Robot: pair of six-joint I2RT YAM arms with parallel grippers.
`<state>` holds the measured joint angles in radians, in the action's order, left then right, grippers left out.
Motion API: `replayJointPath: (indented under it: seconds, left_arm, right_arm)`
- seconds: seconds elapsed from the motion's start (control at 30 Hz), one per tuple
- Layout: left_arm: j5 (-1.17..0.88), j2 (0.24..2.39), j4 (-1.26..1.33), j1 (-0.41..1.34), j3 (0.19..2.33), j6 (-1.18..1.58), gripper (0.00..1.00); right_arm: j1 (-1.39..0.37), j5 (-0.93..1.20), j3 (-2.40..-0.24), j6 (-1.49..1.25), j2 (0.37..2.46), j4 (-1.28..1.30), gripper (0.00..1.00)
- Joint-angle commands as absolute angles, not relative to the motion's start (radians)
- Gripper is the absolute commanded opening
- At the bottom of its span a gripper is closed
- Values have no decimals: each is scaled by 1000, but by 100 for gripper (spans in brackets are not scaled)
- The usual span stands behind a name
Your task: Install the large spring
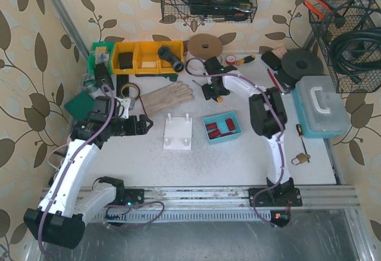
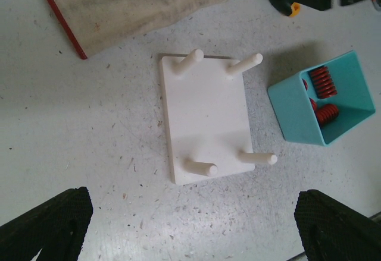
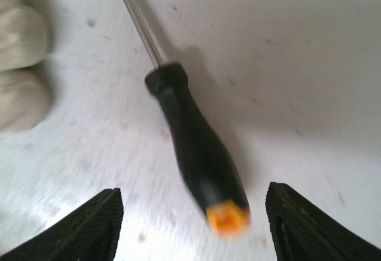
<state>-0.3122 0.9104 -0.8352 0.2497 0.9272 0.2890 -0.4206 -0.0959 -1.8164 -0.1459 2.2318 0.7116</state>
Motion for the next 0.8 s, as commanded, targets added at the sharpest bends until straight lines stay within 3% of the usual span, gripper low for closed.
replayJointPath:
  seconds: [0.0,0.33,0.77]
  left_arm:
    - [-298,854,-811,249,923,287,95]
    - [-310,823,-807,249,924,283,95]
    - [-311,785,-805,243,923,278,95]
  right_arm:
    - [-419,-54,-1617,-280,1921,632,66]
    - [-385,-72,-987,-648,1313,565,66]
    - [-402,0,-628,-1103,1082,410,59]
